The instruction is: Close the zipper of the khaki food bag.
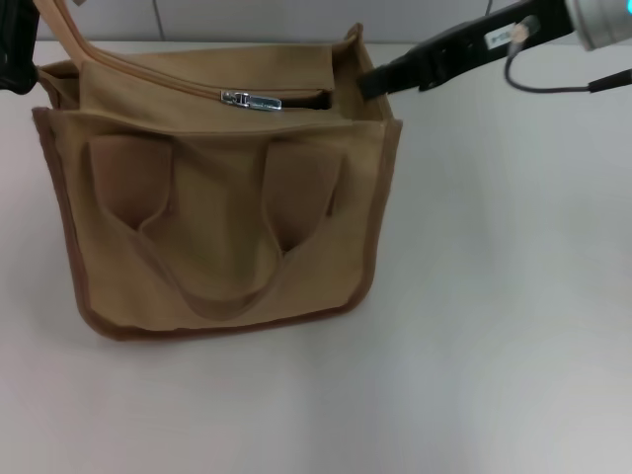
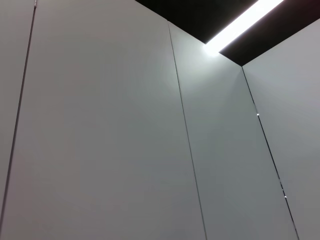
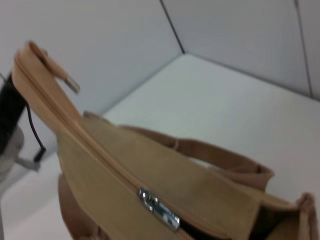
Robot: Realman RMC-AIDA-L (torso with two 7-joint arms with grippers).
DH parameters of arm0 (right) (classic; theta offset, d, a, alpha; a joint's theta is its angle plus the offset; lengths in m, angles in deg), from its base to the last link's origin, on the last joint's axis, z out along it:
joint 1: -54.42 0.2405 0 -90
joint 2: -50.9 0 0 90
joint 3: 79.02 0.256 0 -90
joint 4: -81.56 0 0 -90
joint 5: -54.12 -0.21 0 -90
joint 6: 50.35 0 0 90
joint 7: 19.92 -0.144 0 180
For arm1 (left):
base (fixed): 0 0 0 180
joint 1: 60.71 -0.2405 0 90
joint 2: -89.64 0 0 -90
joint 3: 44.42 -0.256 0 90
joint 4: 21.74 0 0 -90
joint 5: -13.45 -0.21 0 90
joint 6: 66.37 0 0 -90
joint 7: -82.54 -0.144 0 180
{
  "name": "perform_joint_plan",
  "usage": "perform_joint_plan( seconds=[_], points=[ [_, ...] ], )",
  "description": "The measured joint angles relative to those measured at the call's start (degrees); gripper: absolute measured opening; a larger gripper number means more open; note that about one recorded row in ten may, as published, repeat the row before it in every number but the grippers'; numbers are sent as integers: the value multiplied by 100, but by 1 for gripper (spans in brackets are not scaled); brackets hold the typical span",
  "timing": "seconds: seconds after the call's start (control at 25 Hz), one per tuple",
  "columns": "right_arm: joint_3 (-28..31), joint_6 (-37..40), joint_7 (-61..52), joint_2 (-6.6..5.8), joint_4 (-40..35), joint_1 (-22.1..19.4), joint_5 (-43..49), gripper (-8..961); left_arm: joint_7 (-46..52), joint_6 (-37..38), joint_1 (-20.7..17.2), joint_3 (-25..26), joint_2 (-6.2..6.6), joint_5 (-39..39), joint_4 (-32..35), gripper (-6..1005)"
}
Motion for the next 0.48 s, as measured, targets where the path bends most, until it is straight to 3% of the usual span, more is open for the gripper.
perform_joint_plan(
  seconds=[0.2, 0.48],
  points=[
    [89, 60, 263, -35, 262, 99, -543, 7, 33, 59, 23, -1, -2, 0, 12, 29],
    [25, -83, 561, -36, 1377, 845, -513, 22, 69, 224, 74, -1, -7, 0, 30, 29]
  ],
)
